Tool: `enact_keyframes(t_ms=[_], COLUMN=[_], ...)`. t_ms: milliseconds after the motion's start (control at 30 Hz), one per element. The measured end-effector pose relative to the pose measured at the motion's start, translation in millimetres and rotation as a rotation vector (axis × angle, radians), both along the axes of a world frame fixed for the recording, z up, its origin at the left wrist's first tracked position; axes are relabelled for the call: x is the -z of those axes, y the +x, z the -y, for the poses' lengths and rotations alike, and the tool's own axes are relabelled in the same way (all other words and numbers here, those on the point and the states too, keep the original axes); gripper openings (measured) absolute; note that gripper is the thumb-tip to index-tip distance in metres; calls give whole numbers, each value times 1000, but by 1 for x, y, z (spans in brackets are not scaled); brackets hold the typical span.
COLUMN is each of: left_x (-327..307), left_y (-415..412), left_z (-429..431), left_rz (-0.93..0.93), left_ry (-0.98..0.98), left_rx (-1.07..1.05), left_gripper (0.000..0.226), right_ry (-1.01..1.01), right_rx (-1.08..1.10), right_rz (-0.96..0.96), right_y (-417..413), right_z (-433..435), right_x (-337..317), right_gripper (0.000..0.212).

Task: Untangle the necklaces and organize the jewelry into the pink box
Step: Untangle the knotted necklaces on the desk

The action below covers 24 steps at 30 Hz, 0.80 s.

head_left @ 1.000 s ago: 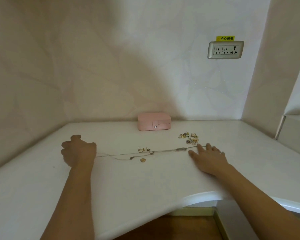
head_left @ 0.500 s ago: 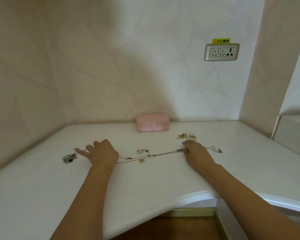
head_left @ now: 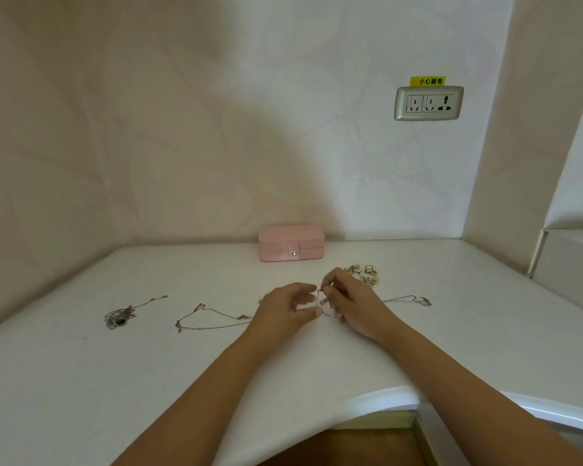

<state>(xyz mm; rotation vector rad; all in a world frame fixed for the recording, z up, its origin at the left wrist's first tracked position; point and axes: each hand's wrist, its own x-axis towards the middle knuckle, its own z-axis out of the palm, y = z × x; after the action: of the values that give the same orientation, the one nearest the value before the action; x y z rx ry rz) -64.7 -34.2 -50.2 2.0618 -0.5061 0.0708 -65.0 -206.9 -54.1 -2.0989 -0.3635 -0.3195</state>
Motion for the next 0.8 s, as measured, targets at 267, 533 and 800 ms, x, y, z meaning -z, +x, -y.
enact_keyframes(t_ms=[267, 533, 800], left_x=[1, -24, -40], left_y=[-4, -8, -6], left_z=[6, -4, -32], left_rz=[-25, -400, -418], left_ry=[-68, -784, -990], left_rx=[-10, -42, 6], left_gripper=[11, 26, 37], right_ry=[63, 141, -78], right_rx=[-73, -3, -15], right_rz=[22, -48, -208], right_y=[-7, -8, -1], right_z=[-4, 5, 22], right_x=[-3, -9, 2], right_gripper=[16, 25, 26])
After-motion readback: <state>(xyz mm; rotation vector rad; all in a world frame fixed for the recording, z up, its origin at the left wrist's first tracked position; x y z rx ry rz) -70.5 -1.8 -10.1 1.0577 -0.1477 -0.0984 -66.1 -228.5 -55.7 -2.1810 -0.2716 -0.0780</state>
